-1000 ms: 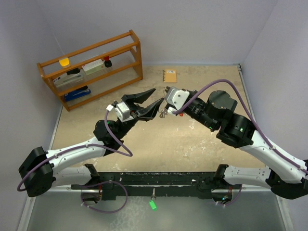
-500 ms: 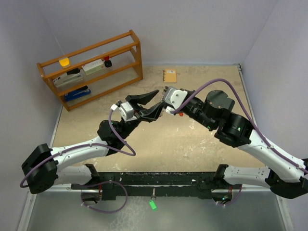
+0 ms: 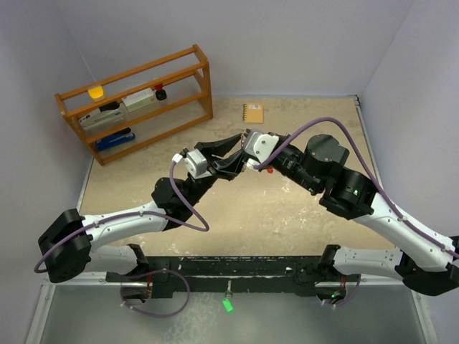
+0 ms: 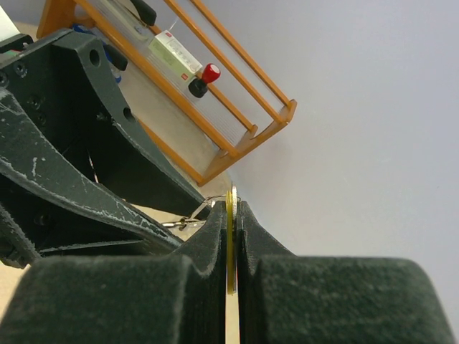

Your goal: Remove the keys from the keyring

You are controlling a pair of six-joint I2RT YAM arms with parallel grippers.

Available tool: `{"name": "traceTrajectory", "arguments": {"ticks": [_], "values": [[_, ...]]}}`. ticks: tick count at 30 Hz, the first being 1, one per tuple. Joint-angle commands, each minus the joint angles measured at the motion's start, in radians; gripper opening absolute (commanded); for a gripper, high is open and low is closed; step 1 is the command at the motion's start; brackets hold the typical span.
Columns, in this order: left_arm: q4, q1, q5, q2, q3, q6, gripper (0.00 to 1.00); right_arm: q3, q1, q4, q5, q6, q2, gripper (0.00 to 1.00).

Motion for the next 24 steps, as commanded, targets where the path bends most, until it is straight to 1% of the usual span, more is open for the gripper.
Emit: {"name": "traceTrajectory", "arguments": {"ticks": [1, 7, 19, 21, 24], "values": [[0.048, -0.014, -0.041, 0.008, 0.047, 0.031, 0.33, 0.002, -0.003, 0.083, 0.019, 0.006, -0.005, 0.00], [0.045, -0.020, -0.064, 0.021, 0.066, 0.050, 0.33, 0.002, -0.003, 0.083, 0.015, 0.006, -0.001, 0.00], [0.088, -0.034, -0.100, 0.020, 0.050, 0.072, 0.30, -0.009, -0.003, 0.088, 0.016, 0.006, -0.005, 0.00], [0.084, -0.036, -0.104, 0.019, 0.051, 0.076, 0.24, -0.009, -0.003, 0.089, 0.016, 0.007, -0.006, 0.00], [0.073, -0.037, -0.107, 0.014, 0.042, 0.077, 0.17, -0.010, -0.003, 0.093, 0.018, 0.007, -0.008, 0.00]]}}
